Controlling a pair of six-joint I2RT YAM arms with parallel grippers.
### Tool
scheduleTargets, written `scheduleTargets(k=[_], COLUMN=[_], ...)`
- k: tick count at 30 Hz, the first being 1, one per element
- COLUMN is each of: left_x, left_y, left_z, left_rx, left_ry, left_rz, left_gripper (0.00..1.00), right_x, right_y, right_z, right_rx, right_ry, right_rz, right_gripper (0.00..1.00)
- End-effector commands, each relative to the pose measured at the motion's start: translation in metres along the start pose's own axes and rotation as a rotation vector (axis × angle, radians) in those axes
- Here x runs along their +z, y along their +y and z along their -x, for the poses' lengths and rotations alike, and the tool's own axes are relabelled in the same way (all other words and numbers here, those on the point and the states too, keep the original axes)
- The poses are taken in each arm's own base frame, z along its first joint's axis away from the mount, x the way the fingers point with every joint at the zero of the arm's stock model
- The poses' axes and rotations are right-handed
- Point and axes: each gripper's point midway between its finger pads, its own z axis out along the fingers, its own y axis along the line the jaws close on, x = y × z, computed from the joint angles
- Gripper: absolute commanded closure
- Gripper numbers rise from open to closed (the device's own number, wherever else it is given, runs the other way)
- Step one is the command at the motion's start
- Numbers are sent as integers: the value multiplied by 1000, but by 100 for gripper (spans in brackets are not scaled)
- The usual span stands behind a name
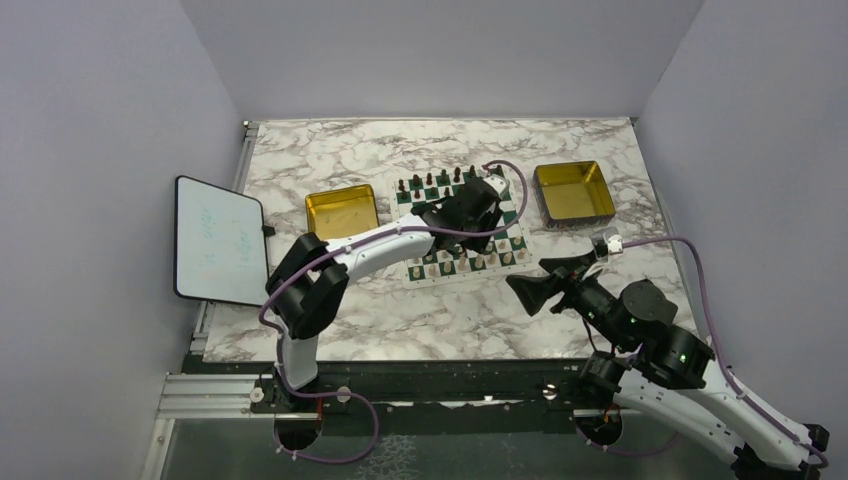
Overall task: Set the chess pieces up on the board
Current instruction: Place the chess piece on the chessboard.
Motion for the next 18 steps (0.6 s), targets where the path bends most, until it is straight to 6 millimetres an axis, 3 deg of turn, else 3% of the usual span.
scheduleTargets(k=[1, 6, 9, 13, 18], left_x=[-33, -56, -75, -106, -136], left_y=[25, 78, 118, 182, 241], left_z=[21, 21, 14, -5, -38], left_rx=[-53, -166, -230, -306, -391], left_ry=[-31, -24, -20, -8, 38], left_rz=[68, 144, 210, 366, 511], left_gripper=[52, 52, 53, 53, 53], right_x=[4, 13, 24, 33, 43], right_y=[-7, -2, 3, 1, 0], right_z=[-11, -22, -41, -59, -68], right_rx=[-13, -40, -103, -134, -149], right_ry=[7, 36, 113, 218, 241], right_rz=[-24, 8, 44, 23, 12], right_gripper=[0, 0, 0, 0, 0])
